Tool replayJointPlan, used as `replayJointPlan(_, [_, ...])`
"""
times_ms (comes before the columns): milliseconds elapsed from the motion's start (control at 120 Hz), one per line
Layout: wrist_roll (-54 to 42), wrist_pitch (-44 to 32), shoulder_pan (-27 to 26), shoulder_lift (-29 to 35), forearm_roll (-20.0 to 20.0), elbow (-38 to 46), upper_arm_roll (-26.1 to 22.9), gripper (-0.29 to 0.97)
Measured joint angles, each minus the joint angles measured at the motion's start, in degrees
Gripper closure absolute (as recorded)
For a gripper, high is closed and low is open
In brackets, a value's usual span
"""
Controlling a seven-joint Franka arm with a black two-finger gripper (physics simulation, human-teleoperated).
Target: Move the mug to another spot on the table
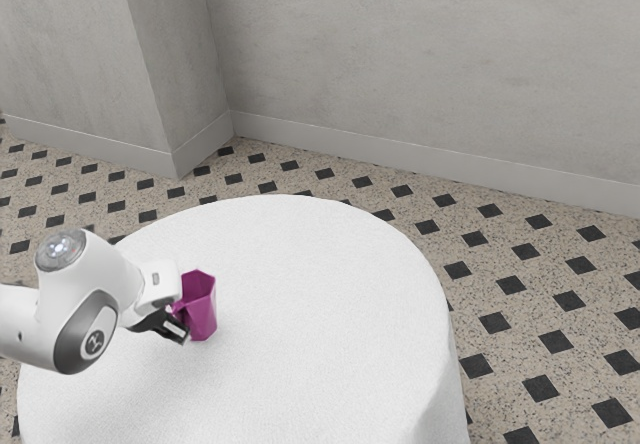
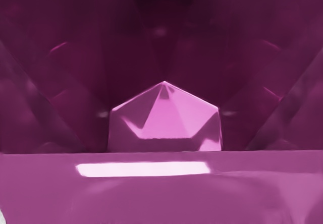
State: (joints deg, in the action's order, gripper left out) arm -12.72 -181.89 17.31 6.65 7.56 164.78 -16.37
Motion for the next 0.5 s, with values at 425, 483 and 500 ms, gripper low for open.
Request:
replayJointPlan(425, [0.04, 0.59, -0.56, -0.75, -0.40, -0.05, -2.06, 0.16])
replayJointPlan(483, [0.09, 0.72, -0.56, -0.21, -0.38, 0.00, -2.05, 0.12])
replayJointPlan(500, [0.10, 0.76, -0.55, 0.08, -0.38, 0.01, -2.05, 0.11])
